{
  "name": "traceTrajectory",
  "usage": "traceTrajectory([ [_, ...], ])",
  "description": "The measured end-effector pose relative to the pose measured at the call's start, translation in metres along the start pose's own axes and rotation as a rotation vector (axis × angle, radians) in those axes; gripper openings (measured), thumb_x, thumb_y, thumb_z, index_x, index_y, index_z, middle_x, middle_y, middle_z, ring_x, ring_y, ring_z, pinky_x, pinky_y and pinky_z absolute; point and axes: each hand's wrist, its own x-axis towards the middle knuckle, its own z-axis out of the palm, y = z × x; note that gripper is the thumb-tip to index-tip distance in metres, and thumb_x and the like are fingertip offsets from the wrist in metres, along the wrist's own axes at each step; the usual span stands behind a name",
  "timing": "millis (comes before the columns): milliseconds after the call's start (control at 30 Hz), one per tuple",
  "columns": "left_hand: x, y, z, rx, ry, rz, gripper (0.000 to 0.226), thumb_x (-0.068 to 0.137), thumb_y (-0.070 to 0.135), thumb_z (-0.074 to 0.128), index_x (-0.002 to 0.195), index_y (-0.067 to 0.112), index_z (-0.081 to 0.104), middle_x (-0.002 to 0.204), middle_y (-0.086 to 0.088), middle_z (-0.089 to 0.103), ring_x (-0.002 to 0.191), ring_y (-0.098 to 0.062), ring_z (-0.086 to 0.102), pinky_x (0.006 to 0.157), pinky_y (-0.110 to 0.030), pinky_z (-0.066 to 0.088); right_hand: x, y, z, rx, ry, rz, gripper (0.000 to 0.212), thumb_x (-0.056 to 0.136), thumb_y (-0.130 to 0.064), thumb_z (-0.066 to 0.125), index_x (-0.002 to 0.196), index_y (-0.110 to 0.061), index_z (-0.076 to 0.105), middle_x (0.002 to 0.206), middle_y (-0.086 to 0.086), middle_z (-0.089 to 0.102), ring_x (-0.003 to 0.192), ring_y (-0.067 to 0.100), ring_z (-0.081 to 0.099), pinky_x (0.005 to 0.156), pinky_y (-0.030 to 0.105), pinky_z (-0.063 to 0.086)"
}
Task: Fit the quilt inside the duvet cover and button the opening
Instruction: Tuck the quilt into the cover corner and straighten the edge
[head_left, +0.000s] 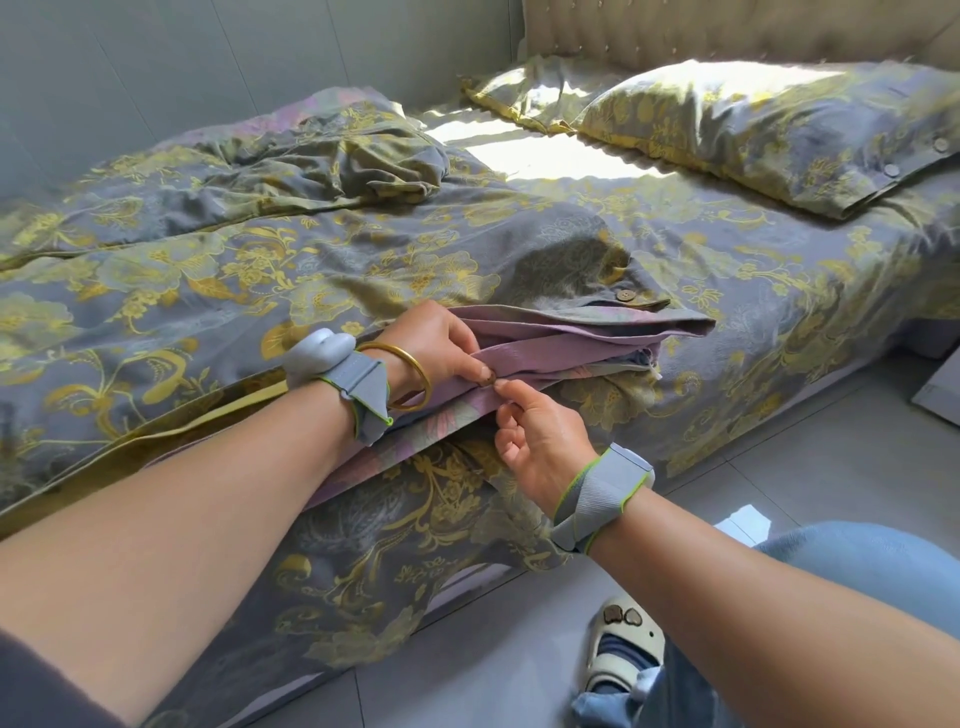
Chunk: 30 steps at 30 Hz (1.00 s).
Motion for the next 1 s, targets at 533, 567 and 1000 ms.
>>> traceTrajectory([
  [533,0.007,-0.01,0.011,0.013,0.166,-0.054,0.017,0.066,0.022,0.083,0.062,0.023,0.067,0.065,0.006,0.063,0.069,-0.015,0.059,0.069,-0.025,0.044,0.007,0.0,0.0,-0.196,0.017,-0.261,0.013,0.083,0.0,0.07,0.078,-0.012,0.072,0.067,0.004,0.063,0.056,0.01,0.057,0.04,0.015,0.034],
  [567,0.007,-0.009,0.011,0.021,0.147,-0.049,0.017,0.067,0.021,0.083,0.062,0.022,0.067,0.064,0.005,0.063,0.069,-0.015,0.059,0.069,-0.026,0.046,0.007,0.0,0.0,-0.212,0.027,-0.276,0.012,0.082,-0.002,0.071,0.076,-0.012,0.071,0.067,0.004,0.063,0.057,0.01,0.057,0.041,0.015,0.036],
  [1000,-0.003,-0.016,0.013,0.321,0.059,0.208,0.028,0.074,0.035,0.074,0.096,0.02,0.064,0.096,0.004,0.067,0.09,-0.015,0.06,0.082,-0.031,0.049,0.015,-0.004,0.007,-0.2,0.034,-0.128,0.01,0.08,-0.004,0.072,0.074,-0.01,0.067,0.066,0.007,0.052,0.045,0.008,0.037,0.038,0.018,0.028],
])
